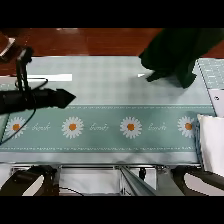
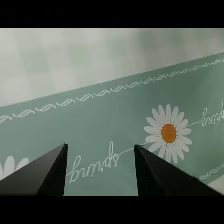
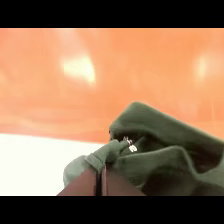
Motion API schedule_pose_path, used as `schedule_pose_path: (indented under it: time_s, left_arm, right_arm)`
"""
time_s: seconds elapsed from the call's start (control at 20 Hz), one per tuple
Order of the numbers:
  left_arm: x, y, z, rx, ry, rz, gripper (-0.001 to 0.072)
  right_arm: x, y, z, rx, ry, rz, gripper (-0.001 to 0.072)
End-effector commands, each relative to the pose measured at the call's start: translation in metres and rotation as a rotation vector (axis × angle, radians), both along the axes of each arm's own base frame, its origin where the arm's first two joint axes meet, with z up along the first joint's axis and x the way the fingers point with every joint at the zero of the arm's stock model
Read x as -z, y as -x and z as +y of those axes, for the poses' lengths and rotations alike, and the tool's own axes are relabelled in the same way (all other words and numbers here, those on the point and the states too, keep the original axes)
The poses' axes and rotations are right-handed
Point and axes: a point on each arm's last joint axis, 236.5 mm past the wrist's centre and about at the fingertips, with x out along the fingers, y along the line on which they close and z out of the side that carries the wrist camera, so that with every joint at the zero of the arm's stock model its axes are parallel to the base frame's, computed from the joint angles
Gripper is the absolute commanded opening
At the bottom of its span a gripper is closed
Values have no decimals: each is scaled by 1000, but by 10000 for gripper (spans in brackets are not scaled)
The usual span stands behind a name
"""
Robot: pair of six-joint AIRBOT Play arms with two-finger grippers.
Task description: Fold the shirts.
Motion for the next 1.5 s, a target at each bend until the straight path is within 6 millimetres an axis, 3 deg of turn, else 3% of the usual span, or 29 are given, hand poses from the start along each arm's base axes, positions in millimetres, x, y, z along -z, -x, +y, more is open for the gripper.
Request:
schedule_pose_path:
  time_s: [0.0,0.1,0.15,0.25,0.35,0.6,0.75,0.8,0.85,0.9,0.95,1.05,1.15,1.25,1.3,1.35,1.45]
  left_arm:
    - [34,22,-9,-74,103,10,507]
    - [48,21,-7,-91,96,28,507]
    - [50,18,-5,-101,97,24,506]
    - [48,12,-4,-117,100,4,507]
    - [44,6,-2,-123,97,-30,507]
    - [42,4,-1,-119,89,-54,506]
    - [42,4,-2,-118,91,-51,507]
    - [42,5,-3,-115,91,-50,507]
    - [42,5,-3,-113,91,-47,507]
    - [44,7,-3,-109,89,-39,507]
    - [45,9,-4,-102,88,-28,507]
    - [50,18,-6,-75,75,8,507]
    - [52,31,0,-40,38,67,507]
    - [52,40,8,-32,28,126,507]
    - [55,43,10,-36,25,145,507]
    - [62,44,11,-41,26,162,507]
    - [83,40,6,-76,67,220,507]
  right_arm:
    - [-81,71,48,-143,47,-182,19]
    - [-98,107,73,-236,98,-214,19]
    - [-95,122,83,-282,126,-203,19]
    - [-63,151,106,-402,163,-65,19]
    - [-5,168,137,-541,191,120,19]
    - [174,198,225,-732,106,513,19]
    - [265,199,254,-675,42,703,20]
    - [284,200,261,-667,16,767,20]
    - [295,200,271,-668,-38,817,86]
    - [301,201,282,-673,-91,852,340]
    - [304,197,284,-677,-100,856,408]
    - [287,175,269,-649,-119,833,407]
    - [245,137,216,-572,-138,767,406]
    - [207,98,121,-369,-127,659,405]
    - [200,89,62,-231,-110,631,405]
    - [201,91,8,-97,-107,626,404]
    - [227,115,-67,111,-173,666,404]
